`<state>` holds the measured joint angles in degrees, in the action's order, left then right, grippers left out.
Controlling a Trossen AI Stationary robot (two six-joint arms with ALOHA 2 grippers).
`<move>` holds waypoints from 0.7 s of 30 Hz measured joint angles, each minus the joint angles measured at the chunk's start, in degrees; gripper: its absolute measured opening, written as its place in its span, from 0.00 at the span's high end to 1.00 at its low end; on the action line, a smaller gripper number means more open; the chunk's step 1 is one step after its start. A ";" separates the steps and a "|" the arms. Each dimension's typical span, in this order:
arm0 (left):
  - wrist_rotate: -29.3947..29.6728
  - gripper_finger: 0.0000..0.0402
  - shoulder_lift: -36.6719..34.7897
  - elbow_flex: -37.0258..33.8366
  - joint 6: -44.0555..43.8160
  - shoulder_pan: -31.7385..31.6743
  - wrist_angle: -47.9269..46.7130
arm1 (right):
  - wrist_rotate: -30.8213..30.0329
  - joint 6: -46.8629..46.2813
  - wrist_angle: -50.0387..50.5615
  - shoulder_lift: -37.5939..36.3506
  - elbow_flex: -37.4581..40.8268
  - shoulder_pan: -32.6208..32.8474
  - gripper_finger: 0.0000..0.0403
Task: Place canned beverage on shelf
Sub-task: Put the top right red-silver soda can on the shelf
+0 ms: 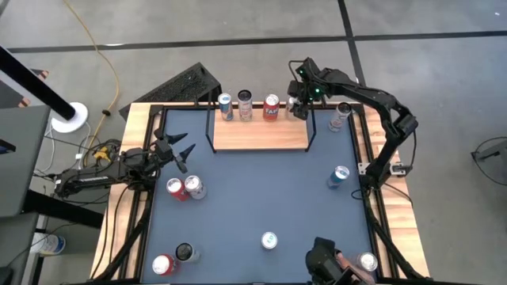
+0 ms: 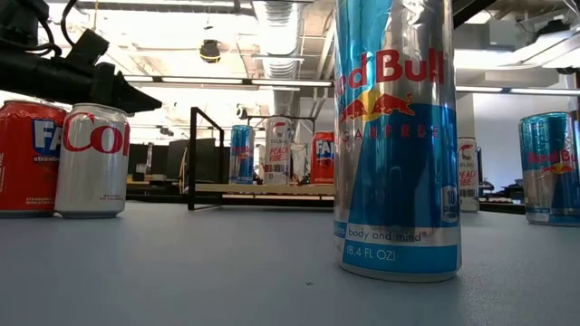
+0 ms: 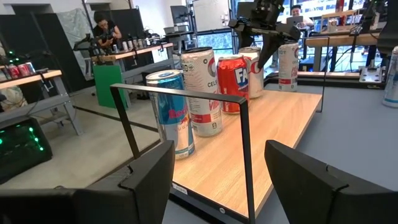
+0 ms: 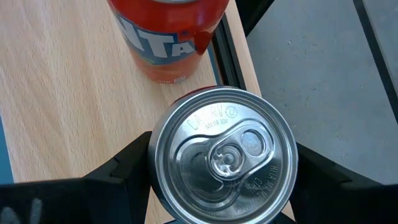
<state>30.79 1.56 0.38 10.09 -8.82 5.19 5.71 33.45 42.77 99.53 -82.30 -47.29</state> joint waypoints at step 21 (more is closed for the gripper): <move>0.01 0.40 -0.01 0.01 0.00 -0.01 0.00 | 0.23 -0.87 -0.03 0.07 0.07 0.00 0.31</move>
<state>30.79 1.56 0.39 10.09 -8.83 5.19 5.93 32.58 42.74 99.59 -82.24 -47.29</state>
